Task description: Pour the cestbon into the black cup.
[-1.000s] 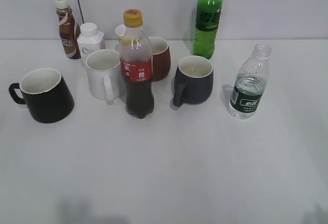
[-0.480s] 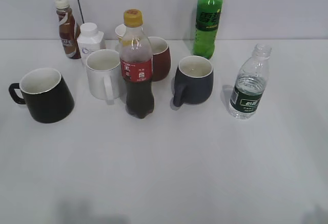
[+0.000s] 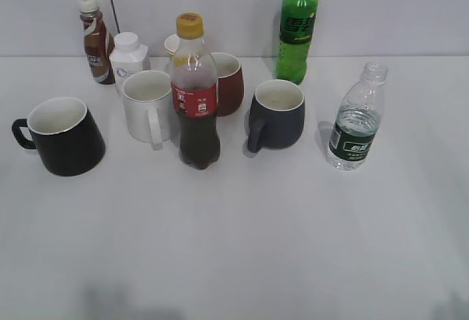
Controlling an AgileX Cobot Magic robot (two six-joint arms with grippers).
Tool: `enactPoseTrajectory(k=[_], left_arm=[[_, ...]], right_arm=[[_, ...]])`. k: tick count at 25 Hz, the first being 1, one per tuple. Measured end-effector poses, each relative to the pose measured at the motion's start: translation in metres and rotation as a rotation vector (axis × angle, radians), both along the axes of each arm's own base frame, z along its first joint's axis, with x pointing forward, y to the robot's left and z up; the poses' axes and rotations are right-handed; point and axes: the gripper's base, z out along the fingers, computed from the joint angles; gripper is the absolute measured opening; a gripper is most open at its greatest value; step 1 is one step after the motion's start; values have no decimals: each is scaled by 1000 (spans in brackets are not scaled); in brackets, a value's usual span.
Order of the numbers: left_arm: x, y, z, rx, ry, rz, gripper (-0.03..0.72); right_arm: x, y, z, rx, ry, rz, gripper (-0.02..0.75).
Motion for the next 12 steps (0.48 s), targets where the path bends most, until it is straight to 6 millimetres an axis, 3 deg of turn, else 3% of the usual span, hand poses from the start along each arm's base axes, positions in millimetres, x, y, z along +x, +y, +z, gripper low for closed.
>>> enactPoseTrajectory(k=[6,12], left_arm=[[11,-1,20,-19,-140,-2,239],[60,1,54,62,-497,28,243]], right_arm=[[0,1,0,5,2,4,589],[18,5,26,-26,-100,46,589]])
